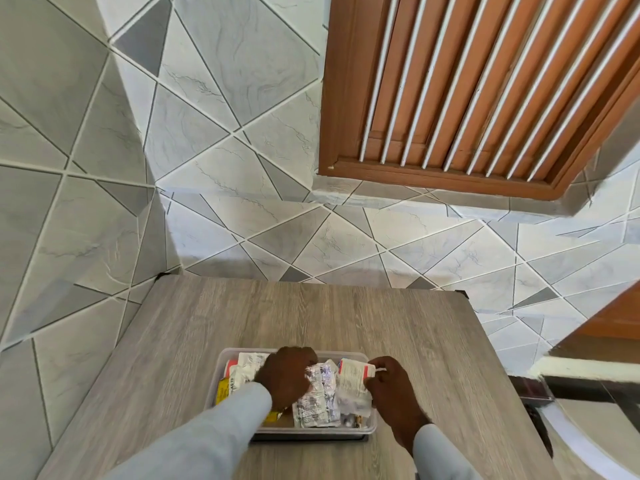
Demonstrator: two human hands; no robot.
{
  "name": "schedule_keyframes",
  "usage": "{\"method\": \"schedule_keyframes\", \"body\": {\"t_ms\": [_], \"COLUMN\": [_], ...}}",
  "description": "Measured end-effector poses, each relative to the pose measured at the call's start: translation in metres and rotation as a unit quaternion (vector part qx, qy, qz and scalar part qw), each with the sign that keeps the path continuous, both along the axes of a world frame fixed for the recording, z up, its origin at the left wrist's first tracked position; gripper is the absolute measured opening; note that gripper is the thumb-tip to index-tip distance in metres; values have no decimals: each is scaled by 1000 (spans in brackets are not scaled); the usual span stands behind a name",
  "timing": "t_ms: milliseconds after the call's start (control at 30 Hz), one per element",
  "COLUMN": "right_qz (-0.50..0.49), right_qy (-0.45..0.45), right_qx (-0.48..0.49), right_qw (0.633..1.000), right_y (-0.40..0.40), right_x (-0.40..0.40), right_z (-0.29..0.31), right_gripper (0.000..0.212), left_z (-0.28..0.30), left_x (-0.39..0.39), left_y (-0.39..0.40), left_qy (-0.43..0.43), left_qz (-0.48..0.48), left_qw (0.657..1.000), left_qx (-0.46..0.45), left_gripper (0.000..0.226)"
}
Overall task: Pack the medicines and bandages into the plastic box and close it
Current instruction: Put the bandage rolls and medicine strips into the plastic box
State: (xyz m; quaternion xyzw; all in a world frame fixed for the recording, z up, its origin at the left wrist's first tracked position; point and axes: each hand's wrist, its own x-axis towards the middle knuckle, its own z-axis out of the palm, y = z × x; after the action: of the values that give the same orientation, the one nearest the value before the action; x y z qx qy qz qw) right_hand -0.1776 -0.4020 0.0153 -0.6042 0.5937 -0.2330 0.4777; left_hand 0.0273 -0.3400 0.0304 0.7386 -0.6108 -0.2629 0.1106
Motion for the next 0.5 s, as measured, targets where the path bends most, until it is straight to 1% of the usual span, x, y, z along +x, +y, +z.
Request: {"method": "schedule_keyframes", "body": {"t_ms": [33,67,133,200,233,300,367,433,467,500], "right_qz": [-9,-14,-2,38,64,125,195,270,299,322], "right_qy": [-9,-11,-1,14,21,65,156,233,255,266], "right_qx": [-11,-32,-100,-180,-219,-301,-380,-415,-417,-415], "right_qw": [1000,999,995,983,973,943,891,837,819,809], "right_y": [-1,-1,-1,5,11,22,35,47,52,57], "right_x": [0,0,3,12,19,32,47,59,62,64], "right_z": [4,8,16,24,25,20,6,-13,-22,-29], "right_gripper": [19,15,10,17,19,16,7,10,13,16], "left_z": [8,17,35,47,49,44,26,1,-11,-20], "left_x": [8,18,38,57,65,74,78,77,75,75], "left_y": [2,6,15,28,38,58,80,103,112,121], "left_qy": [54,81,101,100,79,-9,-110,-200,-223,-228], "left_qz": [3,1,21,55,65,59,12,-51,-67,-77], "left_qw": [999,997,994,989,987,982,974,961,954,952], "left_qx": [-4,-11,-41,-94,-125,-180,-198,-186,-186,-188], "left_gripper": [30,23,23,25,26,23,24,25,22,19]}}
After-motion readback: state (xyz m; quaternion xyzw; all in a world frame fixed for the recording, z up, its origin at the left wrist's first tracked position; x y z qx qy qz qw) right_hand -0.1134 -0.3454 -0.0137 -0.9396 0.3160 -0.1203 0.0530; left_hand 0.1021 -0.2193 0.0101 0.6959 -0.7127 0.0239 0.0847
